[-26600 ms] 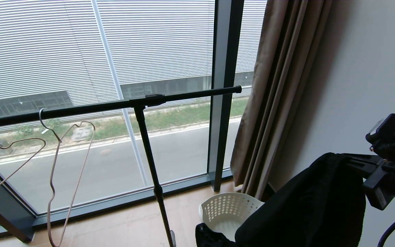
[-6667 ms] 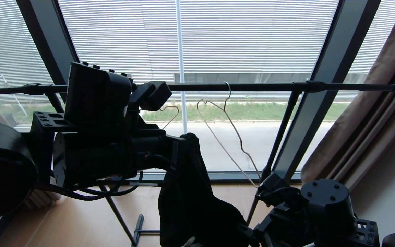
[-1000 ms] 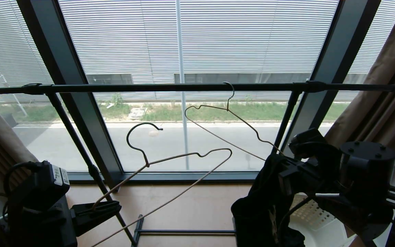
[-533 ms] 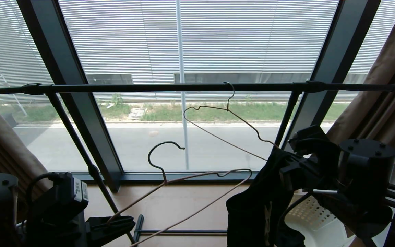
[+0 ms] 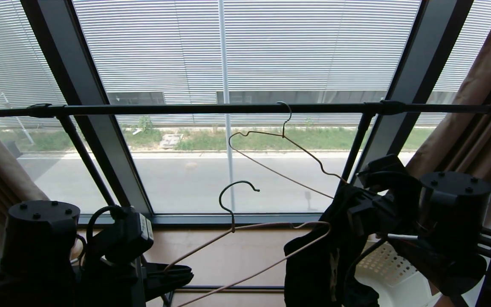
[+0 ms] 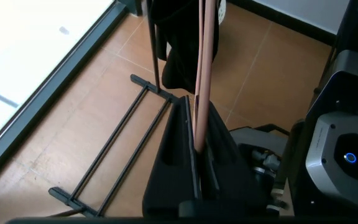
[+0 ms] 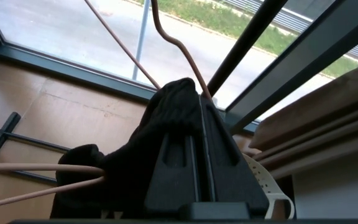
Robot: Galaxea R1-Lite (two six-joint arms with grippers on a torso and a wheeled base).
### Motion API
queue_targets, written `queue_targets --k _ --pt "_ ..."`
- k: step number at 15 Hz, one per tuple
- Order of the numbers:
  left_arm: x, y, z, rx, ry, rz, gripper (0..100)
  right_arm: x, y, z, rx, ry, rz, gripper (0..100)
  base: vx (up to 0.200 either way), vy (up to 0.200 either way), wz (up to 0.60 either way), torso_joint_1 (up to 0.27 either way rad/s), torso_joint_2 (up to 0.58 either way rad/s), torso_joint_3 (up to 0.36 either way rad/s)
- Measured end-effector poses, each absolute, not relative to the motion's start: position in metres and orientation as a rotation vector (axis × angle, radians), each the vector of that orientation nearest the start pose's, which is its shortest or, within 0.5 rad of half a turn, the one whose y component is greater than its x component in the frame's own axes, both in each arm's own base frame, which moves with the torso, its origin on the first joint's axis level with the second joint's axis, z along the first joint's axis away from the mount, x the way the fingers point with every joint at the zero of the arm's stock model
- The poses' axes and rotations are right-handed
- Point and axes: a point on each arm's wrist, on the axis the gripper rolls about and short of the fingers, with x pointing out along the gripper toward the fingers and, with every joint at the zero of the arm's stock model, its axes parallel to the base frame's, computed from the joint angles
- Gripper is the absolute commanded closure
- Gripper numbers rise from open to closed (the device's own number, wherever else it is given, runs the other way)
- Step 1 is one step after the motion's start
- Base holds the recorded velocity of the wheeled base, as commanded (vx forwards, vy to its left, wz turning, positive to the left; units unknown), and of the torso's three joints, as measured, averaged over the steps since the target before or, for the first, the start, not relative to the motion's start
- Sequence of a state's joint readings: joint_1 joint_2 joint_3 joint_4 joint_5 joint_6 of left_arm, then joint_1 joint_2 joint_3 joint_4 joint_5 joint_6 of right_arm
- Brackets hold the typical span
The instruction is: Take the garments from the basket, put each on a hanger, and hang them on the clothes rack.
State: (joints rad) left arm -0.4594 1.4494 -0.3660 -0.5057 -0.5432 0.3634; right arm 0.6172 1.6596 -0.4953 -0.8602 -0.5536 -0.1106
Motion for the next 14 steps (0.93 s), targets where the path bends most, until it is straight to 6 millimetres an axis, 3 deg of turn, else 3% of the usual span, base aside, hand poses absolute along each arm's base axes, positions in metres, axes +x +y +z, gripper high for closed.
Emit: queue_targets --k 10,14 --pt "0.187 -0.119 0.122 0.311 0.384 -1.115 100 0.211 0.147 0.141 -0.345 0.234 -0.019 100 0.0 0.0 0.0 0.0 0.0 0.0" --pt "0.194 -0.125 0.126 0.317 0.368 -1.11 100 0.201 0.158 0.147 -0.383 0.204 -0.107 100 0.0 0.0 0.0 0.0 0.0 0.0"
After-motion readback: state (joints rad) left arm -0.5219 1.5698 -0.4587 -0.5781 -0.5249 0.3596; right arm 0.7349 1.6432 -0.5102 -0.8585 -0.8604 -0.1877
